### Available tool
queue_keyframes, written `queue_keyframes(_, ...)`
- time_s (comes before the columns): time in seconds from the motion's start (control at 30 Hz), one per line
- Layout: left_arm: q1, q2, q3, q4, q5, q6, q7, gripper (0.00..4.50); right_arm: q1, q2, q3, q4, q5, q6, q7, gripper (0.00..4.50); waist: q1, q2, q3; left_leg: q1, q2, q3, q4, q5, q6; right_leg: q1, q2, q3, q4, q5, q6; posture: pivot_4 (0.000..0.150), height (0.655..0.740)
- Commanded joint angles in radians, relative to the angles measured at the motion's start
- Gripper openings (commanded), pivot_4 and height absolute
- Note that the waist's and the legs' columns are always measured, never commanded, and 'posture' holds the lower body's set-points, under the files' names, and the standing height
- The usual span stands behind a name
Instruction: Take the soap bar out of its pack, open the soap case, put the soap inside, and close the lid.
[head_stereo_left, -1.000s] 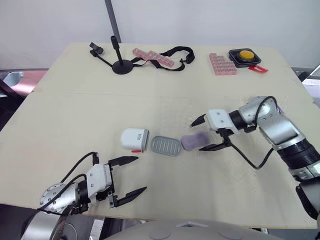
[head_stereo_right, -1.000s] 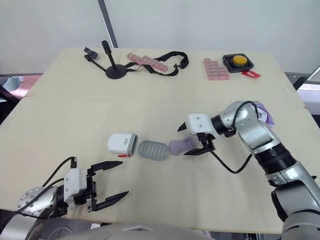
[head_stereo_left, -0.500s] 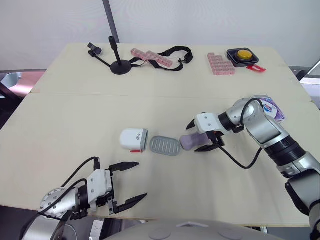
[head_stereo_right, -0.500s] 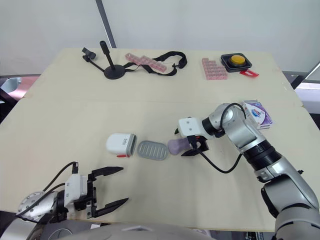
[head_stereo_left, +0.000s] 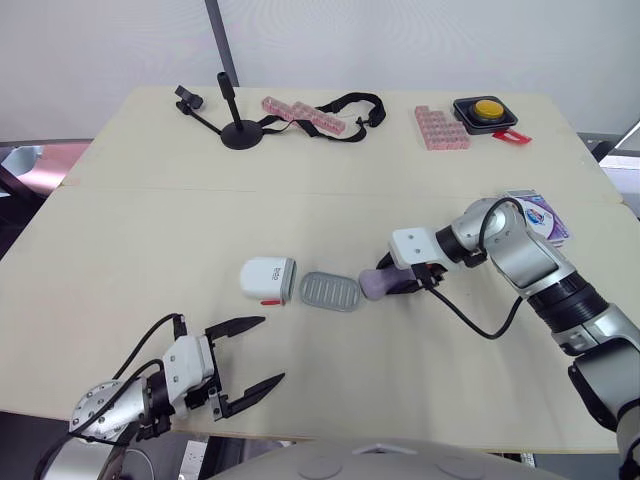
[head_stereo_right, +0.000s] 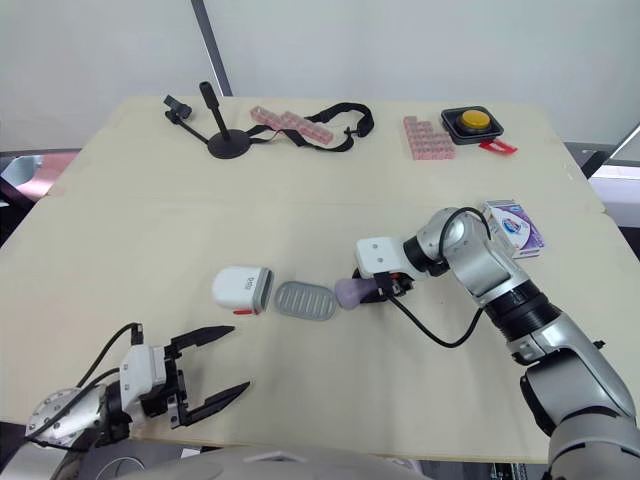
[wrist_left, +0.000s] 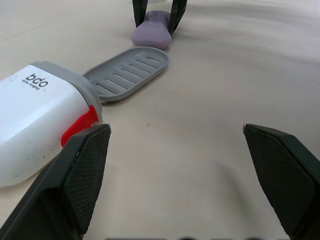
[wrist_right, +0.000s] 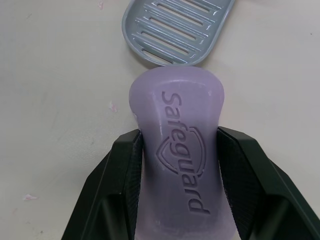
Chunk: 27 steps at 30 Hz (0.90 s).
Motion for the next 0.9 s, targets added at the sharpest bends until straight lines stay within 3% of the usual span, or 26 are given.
queue_keyframes(0.03, 0.009, 0.002, 0.0, -0.009, -0.001, -0.036, 0.0, 4.5, -0.021, -0.003, -0.004, -0.007, 0.003, -0.008, 0.018, 1.78, 0.0, 0.0, 0.0, 0.0, 0.0, 0.0, 0.0, 0.0, 0.0, 0.0, 0.0, 0.0, 0.0, 0.0, 0.0, 0.15, 0.74)
queue_keyframes(0.23, 0.02, 0.008, 0.02, 0.007, -0.015, -0.05, -0.001, 4.5, -0.041, 0.033, -0.056, -0.114, 0.089, 0.105, 0.008, 1.78, -0.002, 0.0, 0.0, 0.0, 0.0, 0.0, 0.0, 0.0, 0.0, 0.0, 0.0, 0.0, 0.001, 0.0, 0.0, 0.15, 0.74)
queue_keyframes(0.57, -0.003, 0.0, 0.044, 0.015, -0.019, -0.039, 0.036, 4.5, -0.035, 0.161, 0.005, -0.458, 0.095, 0.668, -0.245, 1.78, 0.003, -0.001, 0.0, 0.001, 0.001, 0.0, 0.0, 0.001, -0.001, -0.002, 0.001, 0.001, 0.004, 0.0, 0.0, 0.15, 0.74)
queue_keyframes(0.9, -0.043, 0.003, 0.02, 0.002, -0.018, -0.006, 0.051, 4.5, -0.043, 0.188, 0.094, -0.503, 0.105, 0.871, -0.409, 1.78, 0.004, -0.001, 0.0, 0.002, 0.0, 0.001, -0.001, 0.002, -0.003, -0.002, 0.0, 0.002, 0.001, 0.0, 0.0, 0.15, 0.74)
